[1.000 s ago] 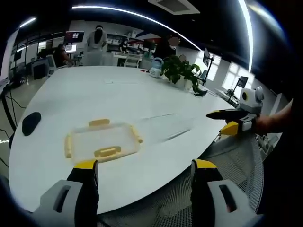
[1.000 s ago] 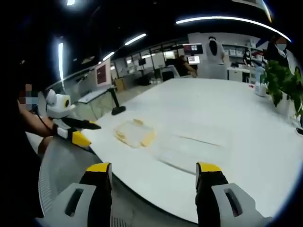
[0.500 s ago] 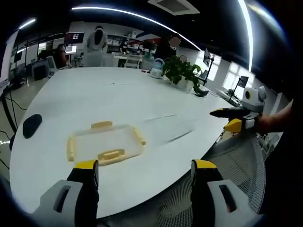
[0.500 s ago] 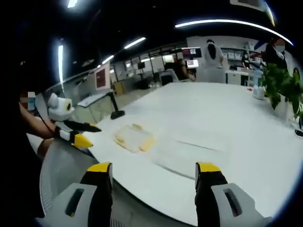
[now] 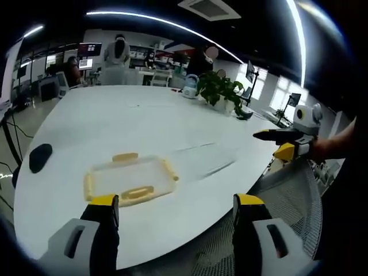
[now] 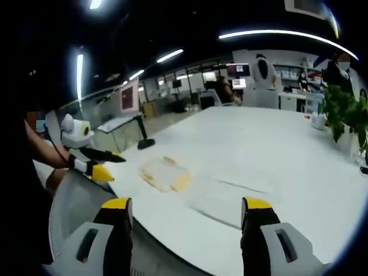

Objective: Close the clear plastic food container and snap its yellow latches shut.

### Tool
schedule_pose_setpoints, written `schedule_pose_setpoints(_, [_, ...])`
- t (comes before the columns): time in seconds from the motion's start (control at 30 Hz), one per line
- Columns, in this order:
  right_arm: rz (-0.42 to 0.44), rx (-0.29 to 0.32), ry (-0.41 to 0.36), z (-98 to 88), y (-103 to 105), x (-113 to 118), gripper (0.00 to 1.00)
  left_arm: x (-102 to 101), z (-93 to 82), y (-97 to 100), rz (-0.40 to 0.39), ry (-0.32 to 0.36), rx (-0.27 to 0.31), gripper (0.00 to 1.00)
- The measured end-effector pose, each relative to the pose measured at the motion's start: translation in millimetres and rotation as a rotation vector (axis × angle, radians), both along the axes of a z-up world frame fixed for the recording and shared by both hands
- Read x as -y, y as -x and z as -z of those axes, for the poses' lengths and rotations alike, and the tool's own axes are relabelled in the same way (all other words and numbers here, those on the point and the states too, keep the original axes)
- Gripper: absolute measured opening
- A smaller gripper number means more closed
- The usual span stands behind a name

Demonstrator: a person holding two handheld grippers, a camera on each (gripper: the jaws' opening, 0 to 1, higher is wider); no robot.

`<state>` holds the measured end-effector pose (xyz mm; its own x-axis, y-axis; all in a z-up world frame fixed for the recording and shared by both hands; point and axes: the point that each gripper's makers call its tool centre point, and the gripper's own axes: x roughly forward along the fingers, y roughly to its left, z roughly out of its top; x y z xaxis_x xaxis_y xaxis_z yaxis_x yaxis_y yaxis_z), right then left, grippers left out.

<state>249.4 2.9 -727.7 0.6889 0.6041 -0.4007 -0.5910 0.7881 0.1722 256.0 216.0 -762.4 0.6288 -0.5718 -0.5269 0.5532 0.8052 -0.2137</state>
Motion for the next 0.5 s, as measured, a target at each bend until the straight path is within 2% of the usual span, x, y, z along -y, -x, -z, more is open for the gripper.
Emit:
schedule_pose_setpoints(0.13, [0.001,0.000,0.009,-4.4,-1.1,0.4,0.78,-3.2,-2.8,-4.8,0.004,-0.003,0.011,0.83])
schedule_pose_setpoints(0.2, [0.006,0.048,-0.020,-23.2,-9.1,-3.6,0.78,-4.5,-5.4,-7.6,0.016,-0.016,0.022,0.83])
schedule_pose_setpoints(0.27, [0.009,0.051,-0.039,-30.1,-14.6,-7.2,0.78,-4.6,-9.3,-10.5,0.024,-0.020,0.038,0.83])
schedule_pose_setpoints(0.5, [-0.031,0.070,-0.031,-31.1,-30.0,-27.7,0.78,-10.4,-13.3,-17.9,0.032,-0.024,0.046,0.83])
